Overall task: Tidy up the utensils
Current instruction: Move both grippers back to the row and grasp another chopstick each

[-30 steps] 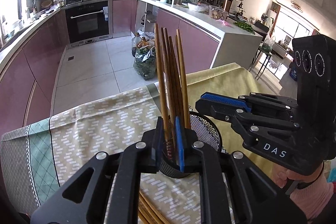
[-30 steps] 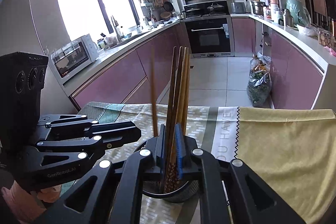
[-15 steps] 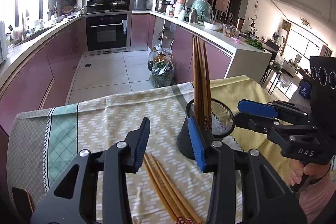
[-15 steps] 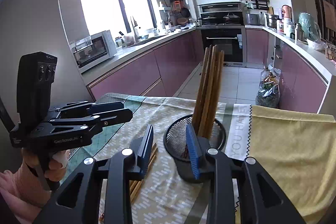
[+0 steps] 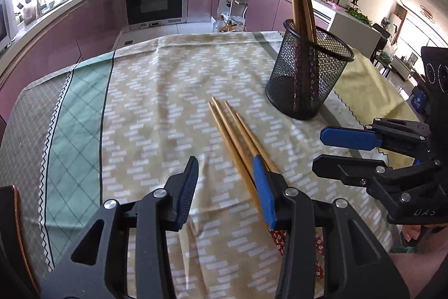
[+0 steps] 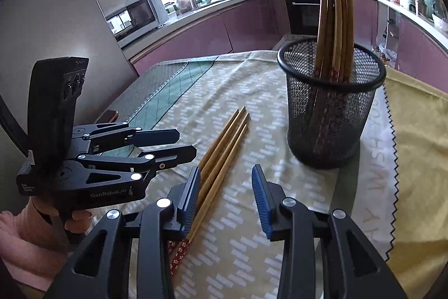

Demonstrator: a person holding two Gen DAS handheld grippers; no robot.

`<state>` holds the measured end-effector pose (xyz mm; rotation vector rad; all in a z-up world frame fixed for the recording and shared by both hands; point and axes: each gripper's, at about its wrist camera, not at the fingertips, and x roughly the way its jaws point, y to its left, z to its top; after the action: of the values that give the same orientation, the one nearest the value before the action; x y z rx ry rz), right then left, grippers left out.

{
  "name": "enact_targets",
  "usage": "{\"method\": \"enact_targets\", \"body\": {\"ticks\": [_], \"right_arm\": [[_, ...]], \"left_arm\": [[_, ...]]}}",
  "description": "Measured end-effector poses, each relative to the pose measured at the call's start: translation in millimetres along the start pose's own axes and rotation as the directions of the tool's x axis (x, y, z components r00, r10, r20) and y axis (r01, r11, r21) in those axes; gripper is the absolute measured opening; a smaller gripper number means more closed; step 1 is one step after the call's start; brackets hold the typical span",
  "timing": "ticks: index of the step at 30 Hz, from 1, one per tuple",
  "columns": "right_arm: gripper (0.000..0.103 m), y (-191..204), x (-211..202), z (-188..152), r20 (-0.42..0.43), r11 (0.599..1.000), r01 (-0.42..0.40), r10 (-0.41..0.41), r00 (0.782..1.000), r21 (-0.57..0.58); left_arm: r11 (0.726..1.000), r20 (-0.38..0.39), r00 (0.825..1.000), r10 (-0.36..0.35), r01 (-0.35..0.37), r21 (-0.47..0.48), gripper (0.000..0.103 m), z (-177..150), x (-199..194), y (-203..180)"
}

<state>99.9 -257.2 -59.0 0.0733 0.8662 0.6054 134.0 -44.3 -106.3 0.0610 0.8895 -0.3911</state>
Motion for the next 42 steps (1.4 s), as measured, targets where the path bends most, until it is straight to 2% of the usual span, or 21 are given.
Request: {"method": "enact_targets", "body": {"ticks": [13,27,33,42], "right_arm": [[0.036,9,20,-17,-0.063,0.999,0.035,-0.035,0.997,-0.009],[0.035,20,30,-15,-0.074,0.994,0.091,-0.096,0.993,-0.06],[0.035,20,30,-14,-0.081,0.992,0.104,-0.111,0.991,-0.077],[0.028,17,32,-11,-0.096,0.989,0.123,-0.131,0.987,-0.081]], "left_arm": [[1.0,-0.03,1.0,0.005,-0.005,0.008,0.041,-12,7,-4],[1.0,-0.038,0.999,-0.003,0.004,0.02,0.045,-9,11,-8],[1.0,-0.044,0.999,0.016,-0.015,0.02,0.046,-8,14,-7],[0.999,-0.059,0.998,0.03,-0.028,0.033,0.042,-8,17,-8]]}}
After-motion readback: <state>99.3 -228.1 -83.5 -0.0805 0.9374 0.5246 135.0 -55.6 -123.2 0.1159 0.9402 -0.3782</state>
